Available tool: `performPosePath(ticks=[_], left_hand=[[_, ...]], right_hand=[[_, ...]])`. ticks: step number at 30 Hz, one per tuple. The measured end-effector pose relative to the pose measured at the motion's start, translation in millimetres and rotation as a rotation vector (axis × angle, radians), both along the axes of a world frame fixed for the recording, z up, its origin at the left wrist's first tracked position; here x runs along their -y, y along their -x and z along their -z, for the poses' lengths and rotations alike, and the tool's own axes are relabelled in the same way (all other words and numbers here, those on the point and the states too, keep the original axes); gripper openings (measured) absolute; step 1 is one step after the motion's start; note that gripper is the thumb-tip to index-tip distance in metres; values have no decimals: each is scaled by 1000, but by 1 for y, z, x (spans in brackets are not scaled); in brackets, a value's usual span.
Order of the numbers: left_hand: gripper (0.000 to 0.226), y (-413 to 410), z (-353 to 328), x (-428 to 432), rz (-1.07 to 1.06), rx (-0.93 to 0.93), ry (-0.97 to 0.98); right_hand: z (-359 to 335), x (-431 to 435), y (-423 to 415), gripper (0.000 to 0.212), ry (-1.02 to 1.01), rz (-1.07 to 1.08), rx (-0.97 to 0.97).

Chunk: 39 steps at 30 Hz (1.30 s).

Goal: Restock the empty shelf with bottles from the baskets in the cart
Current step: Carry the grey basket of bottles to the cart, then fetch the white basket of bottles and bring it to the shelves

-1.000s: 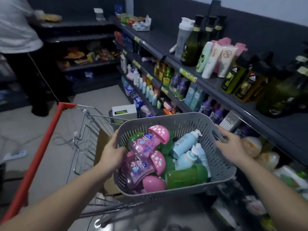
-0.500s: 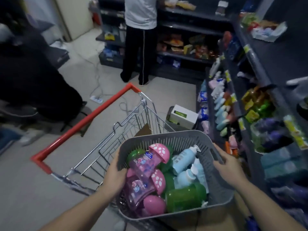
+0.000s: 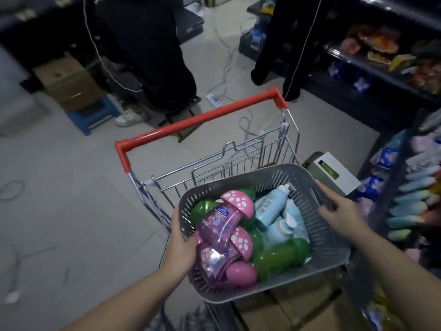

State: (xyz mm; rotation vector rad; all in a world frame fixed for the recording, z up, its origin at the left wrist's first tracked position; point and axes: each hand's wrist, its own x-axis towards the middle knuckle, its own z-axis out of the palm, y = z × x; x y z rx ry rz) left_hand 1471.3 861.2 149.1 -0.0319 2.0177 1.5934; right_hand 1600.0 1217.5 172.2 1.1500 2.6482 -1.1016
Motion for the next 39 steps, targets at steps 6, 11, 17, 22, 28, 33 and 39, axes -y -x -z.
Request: performPosePath(ticks=[6,11,17,22,28,33,39], left_hand=[[84,-9,8,-9,-76,60,60],[84,-21,11,-21,-49,94,100],[98,-21,8,-23,25,92,200],[113,-16,9,-23,85,20,301],[94,13,-13,-13,187,-227,465],[88,50,-45,19,311,-541,630],[87,100,-67,88,362,-639,837]], right_hand=[[5,-18,45,73,-162,-137,139],[21,-25,54,72,-180,-134,177],[29,-27,51,75,-212,-142,239],[31,-16,53,90,-308,-229,309],[18,14,62,85,-505,-249,315],[-10,52,93,82,-514,-340,257],[-53,130,161,78,-530,-512,100]])
